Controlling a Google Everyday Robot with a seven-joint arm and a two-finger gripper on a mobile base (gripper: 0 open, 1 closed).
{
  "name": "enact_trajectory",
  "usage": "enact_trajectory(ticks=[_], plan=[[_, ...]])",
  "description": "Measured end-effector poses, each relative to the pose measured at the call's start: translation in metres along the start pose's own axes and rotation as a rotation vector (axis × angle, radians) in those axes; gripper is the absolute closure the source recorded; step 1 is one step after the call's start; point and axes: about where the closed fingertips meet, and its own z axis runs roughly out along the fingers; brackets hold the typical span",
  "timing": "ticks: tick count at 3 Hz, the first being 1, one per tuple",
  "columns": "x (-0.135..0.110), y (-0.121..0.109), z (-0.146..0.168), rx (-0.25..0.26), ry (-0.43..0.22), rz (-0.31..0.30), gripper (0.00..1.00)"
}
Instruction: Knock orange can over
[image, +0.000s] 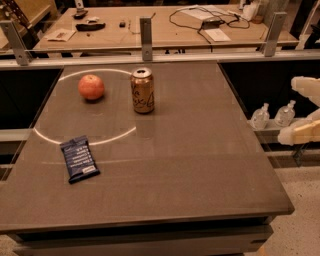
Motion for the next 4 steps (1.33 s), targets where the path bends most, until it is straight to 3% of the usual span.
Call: enact_trajectory(ticks=[1,2,3,4], plan=[[-0.017,0.008,0.013,-0.032,-0.056,0.008,0.00],[-0.018,0.008,0.016,-0.039,-0.055,0.011,0.00],[-0.021,0.010,0.030,-0.040,-0.098,0.029,0.00],[-0.026,0.008,0.063,-0.055,-0.200,0.035,0.00]])
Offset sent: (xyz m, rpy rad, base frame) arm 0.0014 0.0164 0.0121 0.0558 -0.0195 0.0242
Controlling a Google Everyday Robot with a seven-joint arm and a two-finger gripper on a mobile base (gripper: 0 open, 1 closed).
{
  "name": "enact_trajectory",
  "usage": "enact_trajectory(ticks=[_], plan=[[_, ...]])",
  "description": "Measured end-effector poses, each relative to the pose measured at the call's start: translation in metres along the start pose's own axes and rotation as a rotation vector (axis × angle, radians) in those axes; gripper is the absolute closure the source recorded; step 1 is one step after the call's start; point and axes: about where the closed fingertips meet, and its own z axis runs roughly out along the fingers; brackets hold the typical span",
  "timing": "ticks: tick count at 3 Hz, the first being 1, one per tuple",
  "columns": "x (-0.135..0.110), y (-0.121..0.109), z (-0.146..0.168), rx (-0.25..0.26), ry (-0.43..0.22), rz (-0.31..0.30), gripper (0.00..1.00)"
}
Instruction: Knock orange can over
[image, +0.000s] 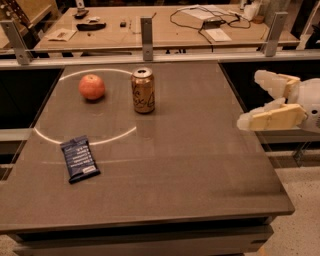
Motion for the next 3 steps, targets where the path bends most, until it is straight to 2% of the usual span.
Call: enact_trajectory(ticks=[1,2,3], plan=[[0.003,-0.008,0.033,-0.021,-0.035,-0.055,0.00],[0.015,-0.025,0.069,-0.050,-0.026,-0.097,0.00],[0.025,-0.038,0.109,-0.122,-0.037,-0.111,0.00]])
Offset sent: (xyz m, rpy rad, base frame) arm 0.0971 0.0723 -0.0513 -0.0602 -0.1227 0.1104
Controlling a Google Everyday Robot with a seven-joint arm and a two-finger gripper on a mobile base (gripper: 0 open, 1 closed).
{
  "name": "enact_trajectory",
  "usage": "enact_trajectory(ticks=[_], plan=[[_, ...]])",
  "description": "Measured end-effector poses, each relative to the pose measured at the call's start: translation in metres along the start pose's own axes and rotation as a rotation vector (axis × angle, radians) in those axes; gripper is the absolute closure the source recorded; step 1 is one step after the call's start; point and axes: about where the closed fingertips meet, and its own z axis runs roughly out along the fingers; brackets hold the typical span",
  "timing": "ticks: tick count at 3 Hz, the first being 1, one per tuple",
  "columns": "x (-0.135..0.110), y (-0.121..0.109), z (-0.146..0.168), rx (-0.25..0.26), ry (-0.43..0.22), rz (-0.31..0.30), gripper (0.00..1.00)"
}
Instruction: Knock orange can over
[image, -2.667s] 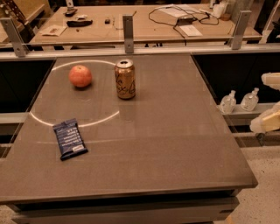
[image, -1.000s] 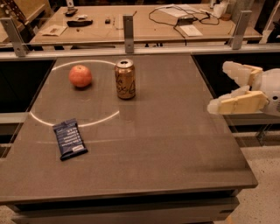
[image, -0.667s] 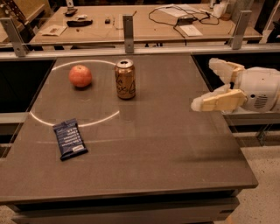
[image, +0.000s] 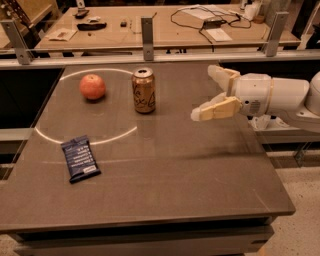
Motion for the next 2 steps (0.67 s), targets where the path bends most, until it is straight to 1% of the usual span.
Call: enact_trajectory(ticks=[1,2], plan=[[0.008,-0.004,0.035,-0.080,-0.002,-0.001,0.00],[0.016,-0.004,0.067,-0.124,0.020,-0.014,0.00]])
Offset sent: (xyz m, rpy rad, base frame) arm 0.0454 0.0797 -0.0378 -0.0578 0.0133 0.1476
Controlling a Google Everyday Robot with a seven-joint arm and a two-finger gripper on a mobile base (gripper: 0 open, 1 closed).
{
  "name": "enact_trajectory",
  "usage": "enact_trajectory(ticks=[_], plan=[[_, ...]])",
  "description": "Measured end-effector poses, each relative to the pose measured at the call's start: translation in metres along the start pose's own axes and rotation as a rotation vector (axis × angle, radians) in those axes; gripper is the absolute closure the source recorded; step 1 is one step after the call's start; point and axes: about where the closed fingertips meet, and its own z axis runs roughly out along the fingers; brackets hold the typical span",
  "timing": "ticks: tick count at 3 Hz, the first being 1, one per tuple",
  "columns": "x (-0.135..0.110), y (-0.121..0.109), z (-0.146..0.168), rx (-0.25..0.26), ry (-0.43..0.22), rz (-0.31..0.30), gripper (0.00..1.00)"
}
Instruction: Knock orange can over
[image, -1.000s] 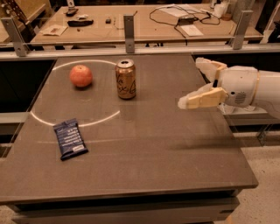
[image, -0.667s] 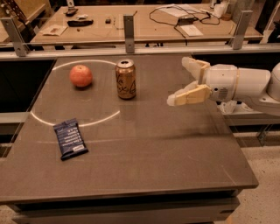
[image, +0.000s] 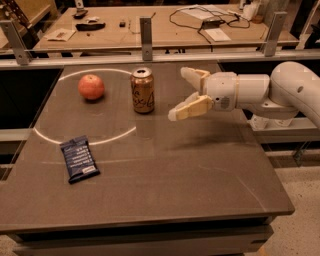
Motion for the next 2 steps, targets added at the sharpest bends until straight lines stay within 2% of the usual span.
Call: enact_trajectory(ticks=[1,2], plan=[[0.010,-0.006,0.010,0.002,0.005,-0.002,0.00],[0.014,-0.014,0.026,-0.023,0.017,-0.024,0.00]])
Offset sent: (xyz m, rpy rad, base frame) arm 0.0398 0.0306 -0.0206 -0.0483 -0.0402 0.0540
